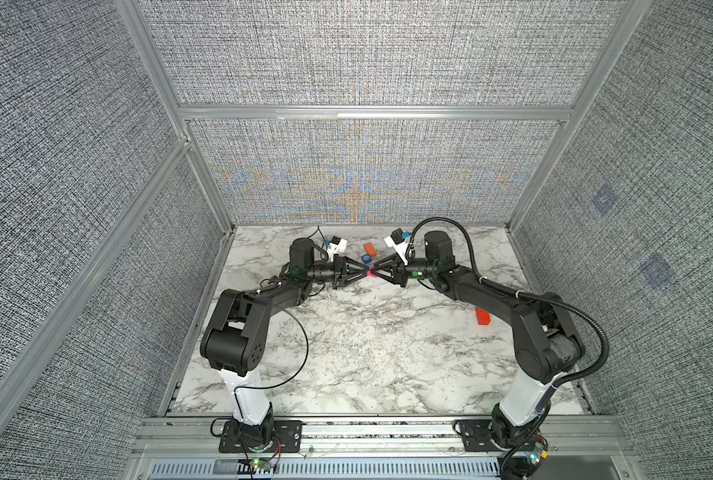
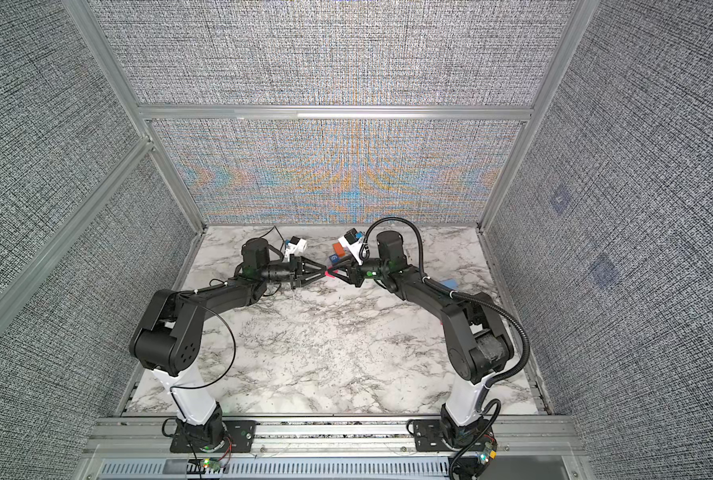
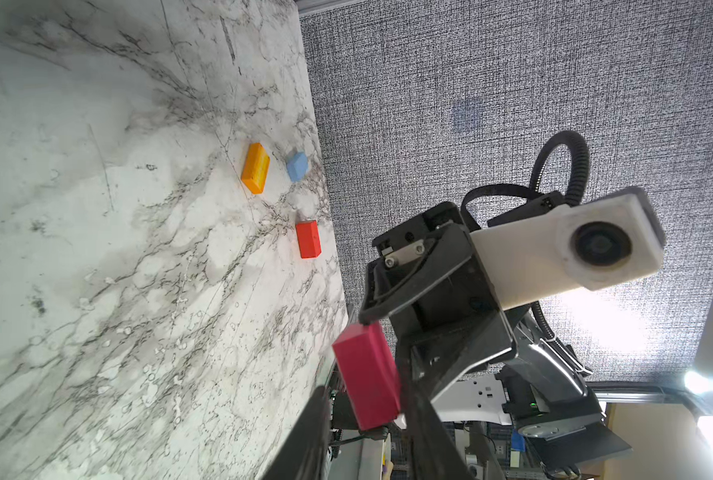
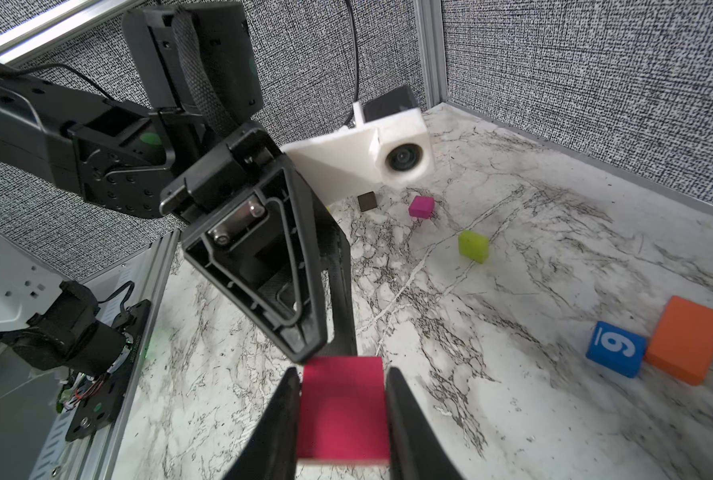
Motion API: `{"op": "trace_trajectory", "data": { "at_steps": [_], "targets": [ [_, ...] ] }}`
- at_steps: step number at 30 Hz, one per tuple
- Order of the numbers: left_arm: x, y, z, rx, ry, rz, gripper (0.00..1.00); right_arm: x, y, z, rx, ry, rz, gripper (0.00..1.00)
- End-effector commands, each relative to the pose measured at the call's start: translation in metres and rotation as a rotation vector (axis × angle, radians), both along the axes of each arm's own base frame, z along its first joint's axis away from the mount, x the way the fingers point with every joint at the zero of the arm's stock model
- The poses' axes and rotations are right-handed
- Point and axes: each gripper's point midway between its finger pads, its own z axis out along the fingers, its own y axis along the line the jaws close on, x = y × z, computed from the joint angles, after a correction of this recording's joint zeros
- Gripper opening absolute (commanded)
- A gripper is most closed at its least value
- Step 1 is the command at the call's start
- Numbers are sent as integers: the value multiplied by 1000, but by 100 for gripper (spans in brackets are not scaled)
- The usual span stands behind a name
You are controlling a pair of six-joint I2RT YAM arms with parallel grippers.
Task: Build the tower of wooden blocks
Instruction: 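Close the left gripper on the magenta cube held by the right gripper, then open the right gripper and pull back while the left gripper carries the cube away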
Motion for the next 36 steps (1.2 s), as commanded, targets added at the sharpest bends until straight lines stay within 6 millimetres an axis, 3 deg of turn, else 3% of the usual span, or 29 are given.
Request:
{"op": "trace_trajectory", "data": {
  "at_steps": [1, 8, 19, 27, 36],
  "targets": [
    [1, -1, 4, -21, -20, -10, 34, -6, 3, 6, 2, -26, 30, 16],
    [4, -5, 7, -45, -16, -16, 34, -8, 8, 6, 1, -33, 47, 16],
    [1, -8, 6, -73, -1, -33, 24, 4, 7, 3, -29, -63, -1, 16],
    [5, -10, 8, -102, 8, -38, 10, 12, 9, -3, -51, -61, -9, 17],
    [18, -11, 6, -99, 16, -24, 5, 13, 10, -9, -58, -47, -1, 51]
  ]
}}
